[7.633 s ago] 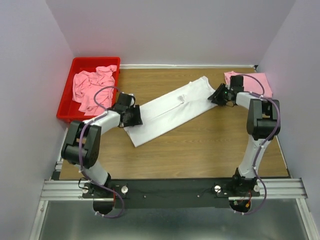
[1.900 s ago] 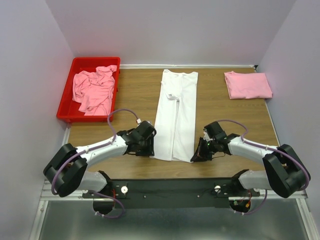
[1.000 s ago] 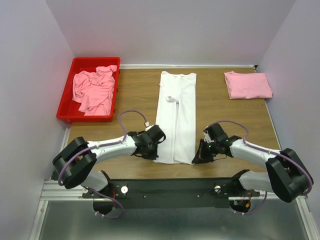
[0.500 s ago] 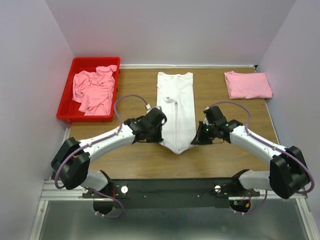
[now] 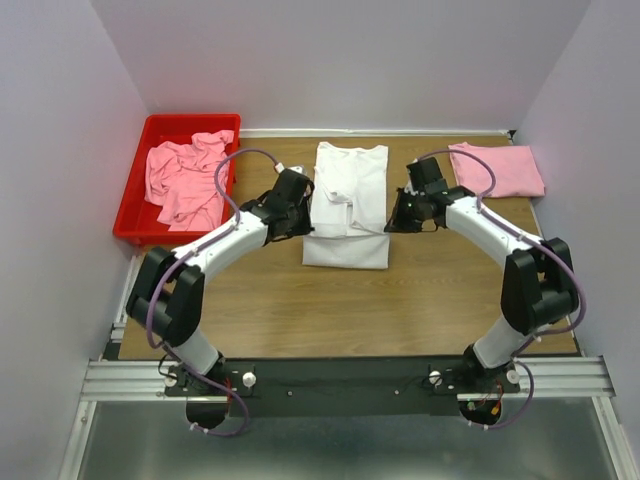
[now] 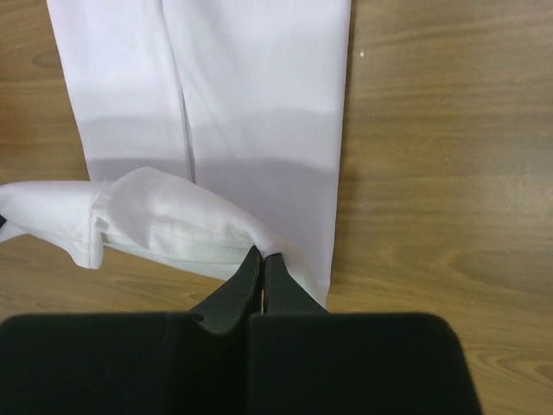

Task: Fold and stack the t-shirts
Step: Fold the tshirt

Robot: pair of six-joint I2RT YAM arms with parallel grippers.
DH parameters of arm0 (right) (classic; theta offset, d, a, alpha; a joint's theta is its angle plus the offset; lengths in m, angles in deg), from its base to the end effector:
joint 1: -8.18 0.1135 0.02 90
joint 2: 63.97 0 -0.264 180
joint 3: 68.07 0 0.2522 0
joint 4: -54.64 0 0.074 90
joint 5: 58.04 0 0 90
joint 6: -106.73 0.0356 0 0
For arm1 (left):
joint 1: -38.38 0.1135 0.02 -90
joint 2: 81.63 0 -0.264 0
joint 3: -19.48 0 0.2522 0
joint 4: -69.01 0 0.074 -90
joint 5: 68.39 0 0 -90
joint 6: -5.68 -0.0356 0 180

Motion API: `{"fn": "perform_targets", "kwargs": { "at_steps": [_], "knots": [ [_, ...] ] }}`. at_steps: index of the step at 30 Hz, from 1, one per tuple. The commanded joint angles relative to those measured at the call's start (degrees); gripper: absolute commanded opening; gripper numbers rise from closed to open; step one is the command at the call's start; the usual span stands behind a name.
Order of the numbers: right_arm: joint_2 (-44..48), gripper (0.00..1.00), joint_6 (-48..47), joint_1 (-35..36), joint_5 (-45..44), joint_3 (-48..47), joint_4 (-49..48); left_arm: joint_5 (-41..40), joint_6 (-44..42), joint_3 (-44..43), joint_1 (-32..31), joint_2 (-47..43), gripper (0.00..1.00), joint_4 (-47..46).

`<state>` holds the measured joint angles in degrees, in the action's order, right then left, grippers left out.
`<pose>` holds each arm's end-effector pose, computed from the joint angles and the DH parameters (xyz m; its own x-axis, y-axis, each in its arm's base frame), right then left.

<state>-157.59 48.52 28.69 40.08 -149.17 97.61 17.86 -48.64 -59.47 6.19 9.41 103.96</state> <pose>0.3211 0.1255 0.2323 -0.8782 0.2283 -0.4202 0.0481 0.9164 0.3974 0.2941 -0.1824 0.2445 -0.7911 -0.1897 -0.5815 0.0399 0.9326 -0.3586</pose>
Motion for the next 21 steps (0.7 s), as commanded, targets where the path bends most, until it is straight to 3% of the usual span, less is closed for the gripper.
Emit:
{"fn": "perform_targets", "kwargs": {
  "at_steps": [1, 8, 21],
  "knots": [
    [-4.28, 0.01, -2.87, -1.44, -1.79, -3.85, 0.85, 1.02, -4.12, -4.59, 2.56, 4.04, 0.0, -3.35],
    [-9.99, 0.01, -4.54, -3.63, -1.27, -10.53, 0.85, 1.99, -7.29, -12.67, 4.85, 12.48, 0.0, -4.49],
    [-18.17, 0.01, -6.39, -5.66, -0.65, -15.72, -2.05, 2.69, -8.7, -16.9, 6.87, 21.1, 0.0, -8.97]
  ]
}}
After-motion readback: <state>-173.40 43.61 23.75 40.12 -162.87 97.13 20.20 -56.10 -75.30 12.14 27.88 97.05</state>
